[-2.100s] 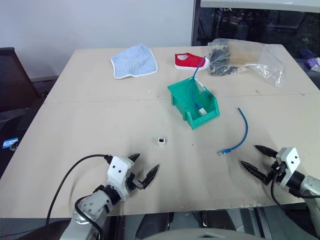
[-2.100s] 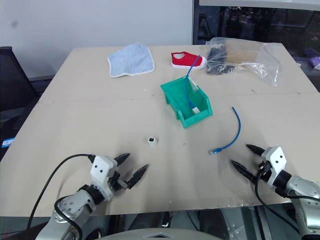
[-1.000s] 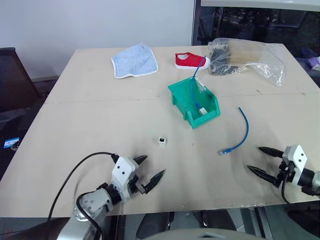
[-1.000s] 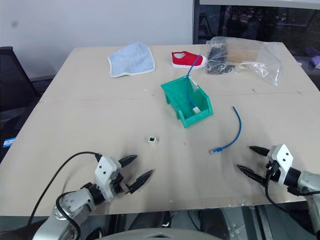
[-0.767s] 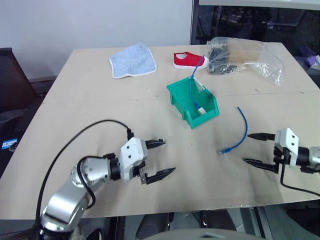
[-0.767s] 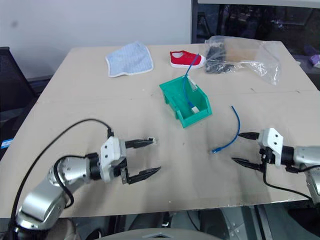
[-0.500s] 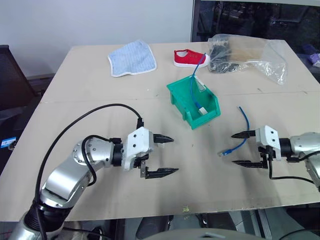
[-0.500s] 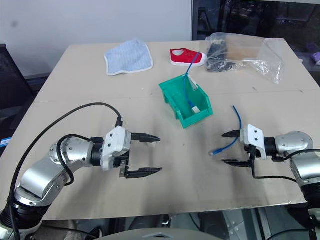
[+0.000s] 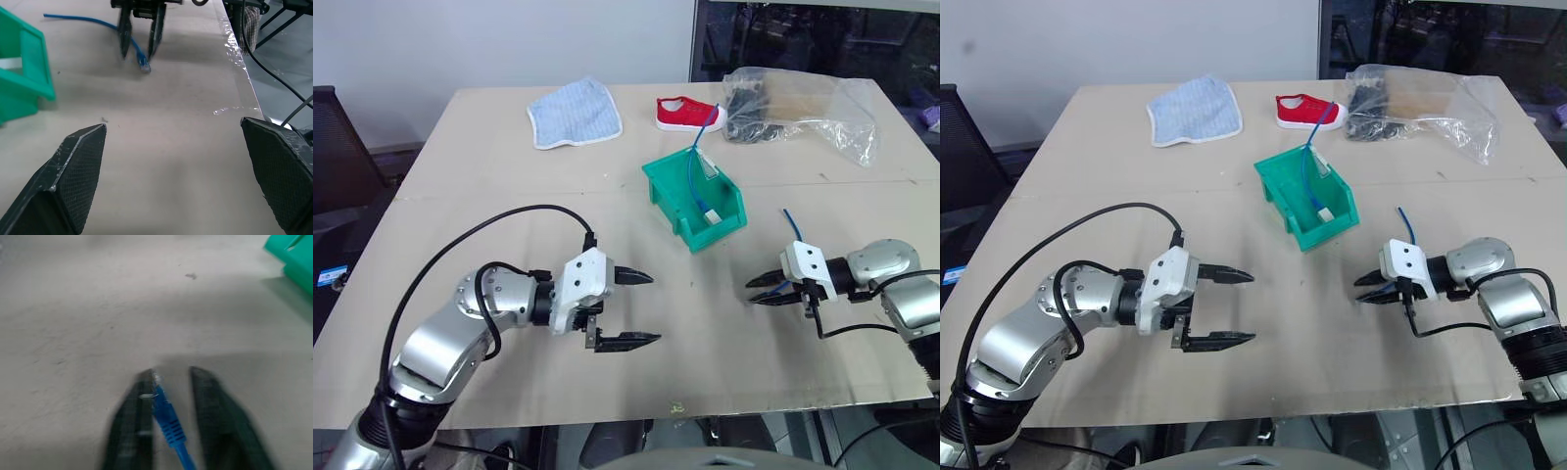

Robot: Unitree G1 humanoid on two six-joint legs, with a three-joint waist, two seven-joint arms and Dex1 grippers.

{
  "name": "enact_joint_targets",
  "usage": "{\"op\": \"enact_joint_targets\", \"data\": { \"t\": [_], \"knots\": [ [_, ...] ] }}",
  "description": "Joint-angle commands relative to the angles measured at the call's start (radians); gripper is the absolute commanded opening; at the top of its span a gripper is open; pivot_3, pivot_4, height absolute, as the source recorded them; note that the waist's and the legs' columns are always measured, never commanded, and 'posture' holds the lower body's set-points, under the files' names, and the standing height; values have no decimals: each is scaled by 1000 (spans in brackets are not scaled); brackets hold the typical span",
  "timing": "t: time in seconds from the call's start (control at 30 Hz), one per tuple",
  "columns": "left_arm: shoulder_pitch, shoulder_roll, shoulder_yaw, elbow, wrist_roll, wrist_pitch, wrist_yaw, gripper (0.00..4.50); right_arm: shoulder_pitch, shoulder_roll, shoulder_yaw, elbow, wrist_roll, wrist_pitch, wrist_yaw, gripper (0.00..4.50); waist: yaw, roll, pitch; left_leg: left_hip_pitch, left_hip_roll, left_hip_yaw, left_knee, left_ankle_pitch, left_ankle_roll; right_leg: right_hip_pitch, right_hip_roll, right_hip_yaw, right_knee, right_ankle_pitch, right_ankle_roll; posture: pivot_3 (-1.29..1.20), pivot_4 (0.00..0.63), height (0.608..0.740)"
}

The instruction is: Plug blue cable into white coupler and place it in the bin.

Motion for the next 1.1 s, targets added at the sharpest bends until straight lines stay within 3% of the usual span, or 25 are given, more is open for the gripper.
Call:
{"op": "enact_joint_targets", "data": {
  "t": [0.03, 0.23, 0.43, 0.63, 0.73, 0.83, 0.87, 1.1],
  "knots": [
    [-6, 9, 37, -57, -33, 16, 12, 4500, -3, -5, -5, 5, -7, -34, 18, 30, 0, 0, 0, 0, 0, 0, 0, 0, 0, 0, 0, 0, 0, 0, 0, 0, 150, 740],
    [-5, 8, 35, -58, -25, 20, 22, 4500, 4, -3, -15, 8, 19, -31, 31, 30, 0, 0, 0, 0, 0, 0, 1, 0, 0, 0, 0, 0, 1, 0, 0, 0, 150, 740],
    [-14, 3, 22, -39, -11, 6, 15, 4500, -7, -8, -10, 76, -22, -110, 34, 2662, -1, 0, 0, 0, 0, 0, 1, 0, 0, 0, 0, 0, 2, 0, 0, 0, 150, 740],
    [-3, 5, 22, -30, -2, -15, 8, 4500, -29, -9, 17, 151, -93, -162, 21, 2662, -1, 0, 0, 1, 0, 0, 2, 0, 0, 0, 0, 0, 3, 0, 0, 0, 150, 740],
    [10, 4, 22, -29, 8, -29, 7, 4500, -45, 7, 26, 175, -98, -159, 19, 1822, -1, -1, 0, 1, 0, 0, 2, 0, 0, 1, 0, 0, 3, 1, -1, 0, 150, 740],
    [23, 2, 20, -31, 17, -40, 8, 4500, -57, 14, 37, 201, -106, -170, 22, 359, -3, -1, -1, 3, 0, 0, 3, 1, 0, 2, 1, 1, 3, 2, -2, 0, 150, 740],
    [27, 2, 20, -30, 19, -43, 7, 4500, -60, 16, 41, 209, -108, -172, 24, 70, -4, -1, -1, 3, 0, 0, 3, 0, 0, 2, 1, 1, 3, 2, -2, 0, 150, 740],
    [51, 12, 31, -9, 31, -68, -3, 4500, -79, 68, 58, 193, -80, -101, 6, 70, -12, -2, -1, 13, 0, 1, 2, -2, 3, 10, 2, 2, 4, 2, -3, 0, 150, 740]
  ]
}}
